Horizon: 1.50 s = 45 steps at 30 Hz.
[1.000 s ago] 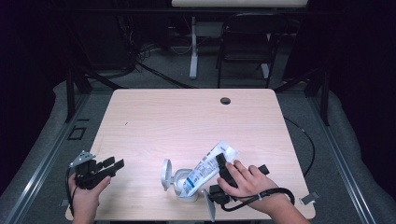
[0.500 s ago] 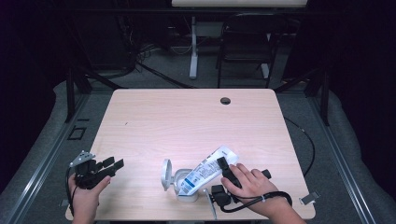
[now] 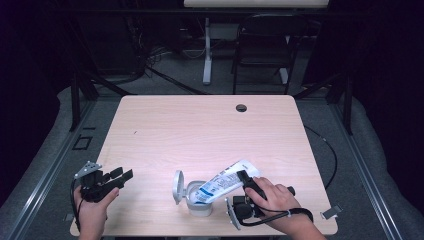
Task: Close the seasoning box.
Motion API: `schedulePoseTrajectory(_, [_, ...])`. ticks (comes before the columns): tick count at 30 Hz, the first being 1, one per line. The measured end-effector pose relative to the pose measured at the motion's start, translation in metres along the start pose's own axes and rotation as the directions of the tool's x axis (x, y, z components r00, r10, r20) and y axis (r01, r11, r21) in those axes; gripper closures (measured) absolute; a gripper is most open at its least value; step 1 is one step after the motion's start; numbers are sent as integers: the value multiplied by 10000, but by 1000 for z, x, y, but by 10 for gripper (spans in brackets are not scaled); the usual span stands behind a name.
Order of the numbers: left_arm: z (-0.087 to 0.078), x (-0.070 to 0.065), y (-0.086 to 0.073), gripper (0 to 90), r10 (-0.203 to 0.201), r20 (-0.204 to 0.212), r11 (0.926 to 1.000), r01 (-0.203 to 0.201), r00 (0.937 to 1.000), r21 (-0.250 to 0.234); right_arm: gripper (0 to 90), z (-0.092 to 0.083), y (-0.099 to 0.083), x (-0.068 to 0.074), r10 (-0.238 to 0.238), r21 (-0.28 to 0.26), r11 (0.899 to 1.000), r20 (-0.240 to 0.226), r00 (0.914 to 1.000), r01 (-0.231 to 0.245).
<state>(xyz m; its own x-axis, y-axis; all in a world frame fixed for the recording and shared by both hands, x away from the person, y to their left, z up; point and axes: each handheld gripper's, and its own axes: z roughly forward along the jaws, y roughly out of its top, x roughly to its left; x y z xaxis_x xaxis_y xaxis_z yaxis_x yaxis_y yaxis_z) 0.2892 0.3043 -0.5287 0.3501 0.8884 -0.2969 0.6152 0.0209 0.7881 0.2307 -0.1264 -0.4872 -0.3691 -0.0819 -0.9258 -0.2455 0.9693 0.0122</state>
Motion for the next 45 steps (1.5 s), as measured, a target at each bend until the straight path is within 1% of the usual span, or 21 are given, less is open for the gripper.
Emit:
schedulePoseTrajectory(4, [2,1,0,507,-84,-52,9999,84,10000,-78,864,1,-2,2,589,-172,9981,-242,9980,-594])
schedulePoseTrajectory(5, [2,1,0,507,-116,-87,9999,116,9999,-46,864,2,-3,3,854,-362,9956,-288,9959,-864])
schedulePoseTrajectory(7, [2,2,0,507,-80,-55,10000,81,10000,59,864,3,-4,5,1299,-326,9908,-495,9903,-1316])
schedulePoseTrajectory(9, [2,2,0,507,-75,-64,10000,75,10000,34,864,4,-5,6,1430,-442,9884,-555,9882,-1455])
schedulePoseTrajectory(11, [4,1,0,507,-81,-80,10000,81,9999,-1,865,4,-7,11,1802,-473,9819,-687,9812,-1836])
schedulePoseTrajectory(13, [4,1,-1,507,-71,-75,10000,71,9999,13,866,5,-8,12,1874,-476,9805,-690,9799,-1909])
schedulePoseTrajectory(14, [5,1,-1,506,-89,-71,10000,89,9999,31,866,6,-10,17,2195,-504,9734,-731,9729,-2234])
schedulePoseTrajectory(15, [5,1,-2,507,-87,-78,10000,88,9999,29,866,5,-10,17,2188,-375,9743,-747,9729,-2220])
schedulePoseTrajectory(18, [5,2,-2,507,-81,-75,10000,81,9999,28,865,7,-14,21,2903,-526,9540,-851,9531,-2953])
schedulePoseTrajectory(19, [5,1,-2,507,-67,-70,10000,67,10000,42,866,7,-15,20,2953,-514,9524,-900,9512,-3005])
schedulePoseTrajectory(21, [4,1,-2,507,-55,-59,10000,55,10000,54,865,7,-16,22,3361,-531,9381,-995,9366,-3423])
schedulePoseTrajectory(23, [3,1,-1,507,-88,-68,10000,88,9999,29,865,5,-18,21,3533,-397,9324,-1109,9289,-3594])
schedulePoseTrajectory(26, [4,1,-2,506,-84,-68,10000,84,9999,23,866,6,-21,22,4116,-584,9052,-1266,9025,-4210])
schedulePoseTrajectory(27, [4,1,-2,506,-62,-57,10000,62,10000,50,866,5,-22,21,4193,-509,9020,-1327,8981,-4287])
schedulePoseTrajectory(30, [4,1,-2,506,-60,-20,9999,60,10000,85,868,7,-24,21,4878,-541,8638,-1586,8584,-5009])
schedulePoseTrajectory(32, [4,1,-2,506,-22,22,9998,22,10000,188,867,9,-25,22,5093,-458,8513,-1682,8440,-5228])
schedulePoseTrajectory(33, [4,1,-2,506,-22,27,9998,22,10000,195,868,10,-25,23,5248,-464,8408,-1748,8331,-5393])
schedulePoseTrajectory(35, [3,1,-2,506,-27,41,9999,26,10000,163,868,11,-25,22,5413,-440,8297,-1796,8214,-5564])
schedulePoseTrajectory(39, [5,0,-3,506,-18,23,10000,17,10000,84,868,13,-29,18,6089,-455,7788,-1846,7715,-6256])
schedulePoseTrajectory(44, [6,1,-3,506,-11,65,9999,9,10000,171,868,18,-34,15,6964,-581,6940,-1987,6896,-7176])
schedulePoseTrajectory(45, [6,1,-3,506,-26,51,9999,25,10000,125,869,20,-35,15,7152,-600,6732,-2001,6696,-7370])
